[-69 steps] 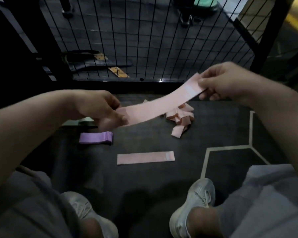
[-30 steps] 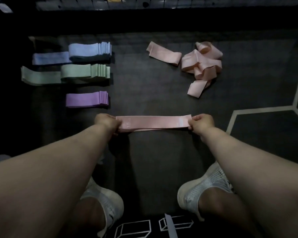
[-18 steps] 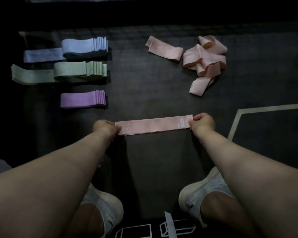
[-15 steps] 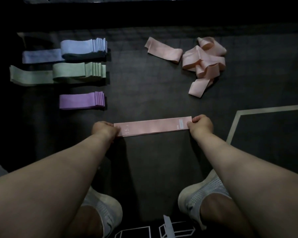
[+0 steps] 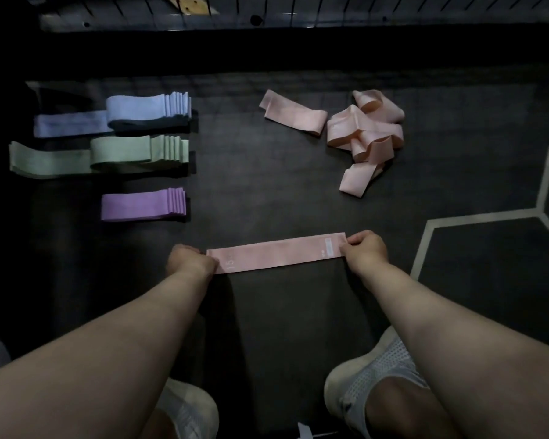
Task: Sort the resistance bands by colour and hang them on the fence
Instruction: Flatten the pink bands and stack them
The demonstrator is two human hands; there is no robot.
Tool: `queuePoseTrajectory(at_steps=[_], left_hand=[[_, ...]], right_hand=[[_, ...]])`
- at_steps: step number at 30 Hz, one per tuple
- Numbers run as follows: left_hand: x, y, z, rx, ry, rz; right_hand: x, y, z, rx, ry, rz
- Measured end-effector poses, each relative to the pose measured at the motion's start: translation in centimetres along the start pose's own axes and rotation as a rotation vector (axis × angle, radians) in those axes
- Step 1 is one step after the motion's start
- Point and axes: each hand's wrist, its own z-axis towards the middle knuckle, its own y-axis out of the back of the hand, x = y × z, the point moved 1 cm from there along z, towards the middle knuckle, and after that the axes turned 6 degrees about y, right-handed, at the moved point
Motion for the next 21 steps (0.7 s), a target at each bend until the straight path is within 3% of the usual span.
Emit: queuePoseTrajectory(at_steps=[7,10,14,18,21], left_hand=[[0.1,0.7,-0.8,0.127,0.072,-0.136],[-0.8,1.9,-0.4,0.151,0.004,-0.215],[-2.3,2.8,0.6,0.208,-0.1,-0.33],[-2.2,2.0,1.5,0.166,-0.195,-0.185],[-1.6,1.3,1.9,0.137,-0.163,-0.184]], right_hand=[[-0.2,1.1,-0.2,0.101,-0.003,0.125],[0.8,1.7,0.0,0.221,0.016,0.228],[2.5,1.7,0.6,0.225,0.025,0.301],[2.4,-0.1,1.1,0.212,0.014,0.183],[2.7,-0.5,1.6,0.138,0.05,-0.023]])
